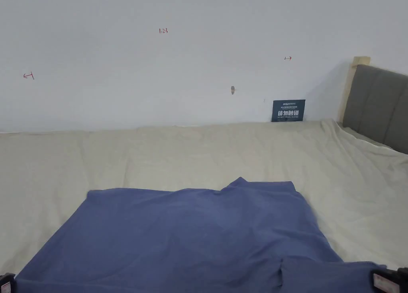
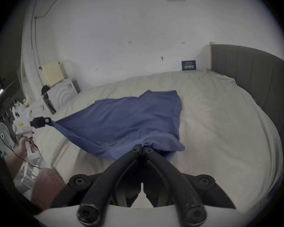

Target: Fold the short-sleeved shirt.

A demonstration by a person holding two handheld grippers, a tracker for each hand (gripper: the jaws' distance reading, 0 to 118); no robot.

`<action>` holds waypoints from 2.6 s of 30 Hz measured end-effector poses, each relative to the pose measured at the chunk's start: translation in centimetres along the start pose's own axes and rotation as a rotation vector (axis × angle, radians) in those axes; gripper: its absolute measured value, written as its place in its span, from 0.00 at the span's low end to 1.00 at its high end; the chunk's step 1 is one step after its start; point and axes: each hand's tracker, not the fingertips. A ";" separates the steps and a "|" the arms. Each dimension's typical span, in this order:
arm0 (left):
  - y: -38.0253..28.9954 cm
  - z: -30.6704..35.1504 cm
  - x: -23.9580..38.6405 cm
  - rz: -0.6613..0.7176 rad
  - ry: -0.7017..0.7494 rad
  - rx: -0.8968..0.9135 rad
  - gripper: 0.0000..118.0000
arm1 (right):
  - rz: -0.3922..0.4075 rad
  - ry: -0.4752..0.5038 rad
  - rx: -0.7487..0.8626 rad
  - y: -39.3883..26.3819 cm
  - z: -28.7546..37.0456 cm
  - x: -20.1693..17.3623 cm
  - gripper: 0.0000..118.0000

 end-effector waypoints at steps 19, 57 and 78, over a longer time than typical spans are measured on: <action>-8.5 -3.4 -1.4 -0.238 0.012 -0.495 0.15 | 0.010 -0.080 -0.529 -9.0 -5.8 3.5 0.20; -9.8 -1.4 -3.1 0.036 0.034 -0.529 0.97 | -0.125 0.092 -0.047 -4.7 1.8 -9.9 0.00; -8.4 -0.7 0.3 -0.087 0.090 -0.436 0.06 | -0.038 -0.255 -0.353 -5.7 -3.1 0.6 0.77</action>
